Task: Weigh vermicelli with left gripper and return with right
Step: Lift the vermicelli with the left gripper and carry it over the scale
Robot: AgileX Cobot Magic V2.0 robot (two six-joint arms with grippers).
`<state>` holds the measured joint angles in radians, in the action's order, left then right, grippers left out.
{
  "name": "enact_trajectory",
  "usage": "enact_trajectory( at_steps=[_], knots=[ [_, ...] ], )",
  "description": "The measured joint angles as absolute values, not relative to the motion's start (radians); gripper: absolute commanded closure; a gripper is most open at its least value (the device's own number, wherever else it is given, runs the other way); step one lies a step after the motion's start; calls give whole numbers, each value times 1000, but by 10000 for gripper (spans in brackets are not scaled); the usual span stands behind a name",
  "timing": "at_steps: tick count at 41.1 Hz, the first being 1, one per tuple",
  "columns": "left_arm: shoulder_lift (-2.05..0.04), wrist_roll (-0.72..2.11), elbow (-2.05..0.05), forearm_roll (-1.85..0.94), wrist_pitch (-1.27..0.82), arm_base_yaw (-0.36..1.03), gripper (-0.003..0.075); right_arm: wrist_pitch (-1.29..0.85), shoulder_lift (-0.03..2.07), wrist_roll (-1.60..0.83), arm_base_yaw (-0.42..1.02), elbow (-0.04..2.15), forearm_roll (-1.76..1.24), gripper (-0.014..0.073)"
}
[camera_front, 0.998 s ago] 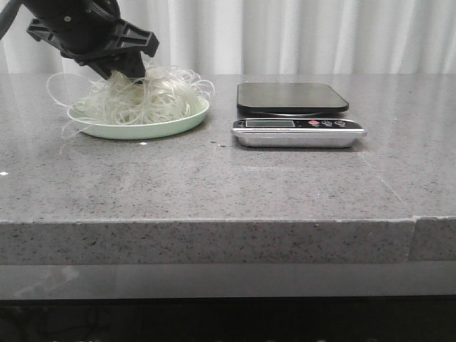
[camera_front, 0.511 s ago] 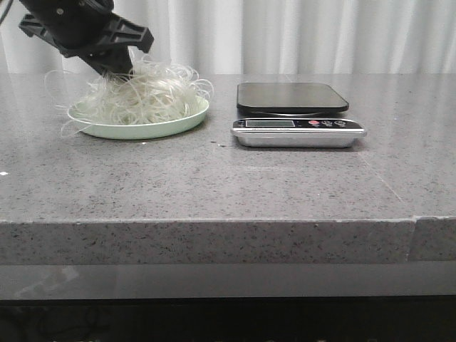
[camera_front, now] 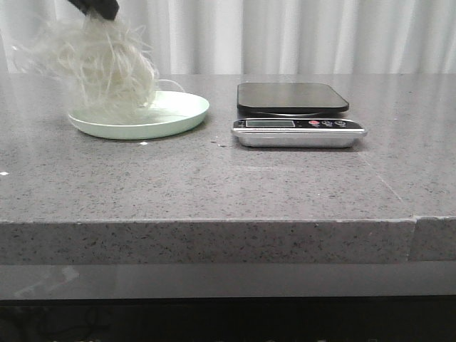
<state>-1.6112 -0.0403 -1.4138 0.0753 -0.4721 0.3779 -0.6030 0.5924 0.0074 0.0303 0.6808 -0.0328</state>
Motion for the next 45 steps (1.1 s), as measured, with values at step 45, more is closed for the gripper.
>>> enact_trajectory(
  at_steps=[45],
  knots=[
    [-1994, -24, -1931, 77, -352, 689, 573, -633, 592, 7, 30, 681, -33, 57]
  ],
)
